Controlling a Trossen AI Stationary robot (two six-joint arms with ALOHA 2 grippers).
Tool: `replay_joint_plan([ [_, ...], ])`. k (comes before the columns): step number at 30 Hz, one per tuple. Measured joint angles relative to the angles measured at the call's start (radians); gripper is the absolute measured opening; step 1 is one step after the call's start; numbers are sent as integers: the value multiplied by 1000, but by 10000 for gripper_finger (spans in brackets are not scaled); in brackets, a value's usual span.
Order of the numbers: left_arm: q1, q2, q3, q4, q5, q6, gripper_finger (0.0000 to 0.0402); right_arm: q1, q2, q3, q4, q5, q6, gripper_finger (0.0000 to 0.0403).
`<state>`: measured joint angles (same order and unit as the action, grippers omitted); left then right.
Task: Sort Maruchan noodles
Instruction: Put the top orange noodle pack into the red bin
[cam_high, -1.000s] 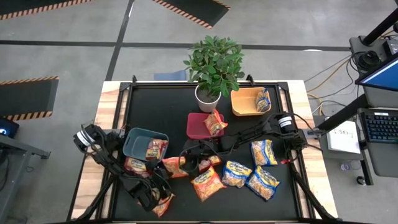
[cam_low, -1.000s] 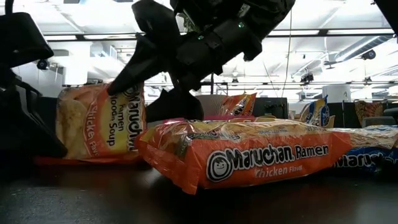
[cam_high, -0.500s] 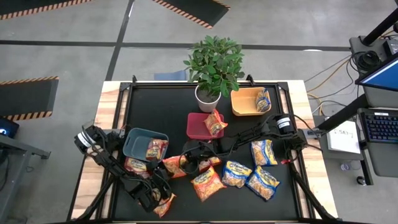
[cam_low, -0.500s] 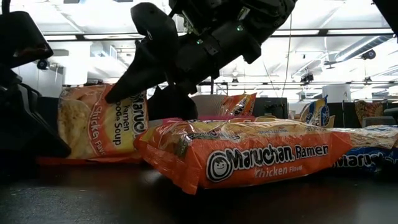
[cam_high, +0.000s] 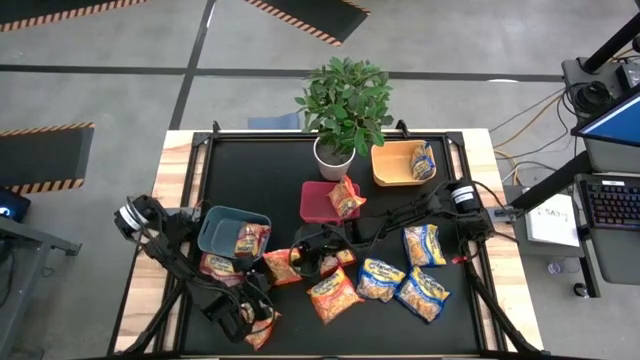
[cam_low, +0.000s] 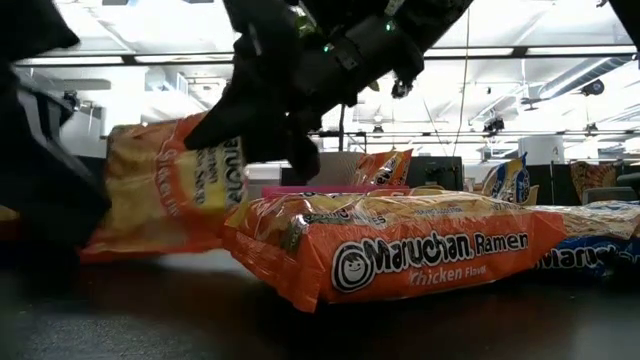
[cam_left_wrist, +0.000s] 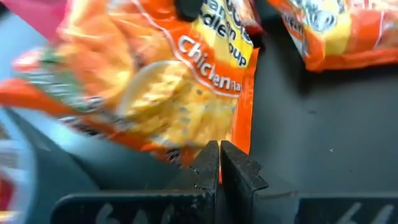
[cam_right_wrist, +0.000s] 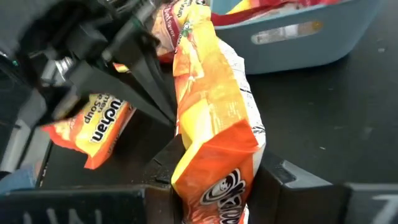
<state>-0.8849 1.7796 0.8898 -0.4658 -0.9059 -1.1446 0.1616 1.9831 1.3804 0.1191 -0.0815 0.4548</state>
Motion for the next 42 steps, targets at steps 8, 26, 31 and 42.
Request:
replay_joint_plan([
  [8, -32, -160, 64, -194, -178, 119, 0, 2, -92, 0, -115, 12, -25, 105],
  [26, -18, -518, 65, -188, -577, 643, 0, 26, -315, -5, -382, 692, 80, 108],
  [31, -13, -538, 64, -209, -665, 681, 0, 26, -309, -9, -404, 898, 223, 108],
  [42, 17, -568, 63, -312, -666, 739, 0, 39, -244, -107, -406, 1167, 591, 108],
])
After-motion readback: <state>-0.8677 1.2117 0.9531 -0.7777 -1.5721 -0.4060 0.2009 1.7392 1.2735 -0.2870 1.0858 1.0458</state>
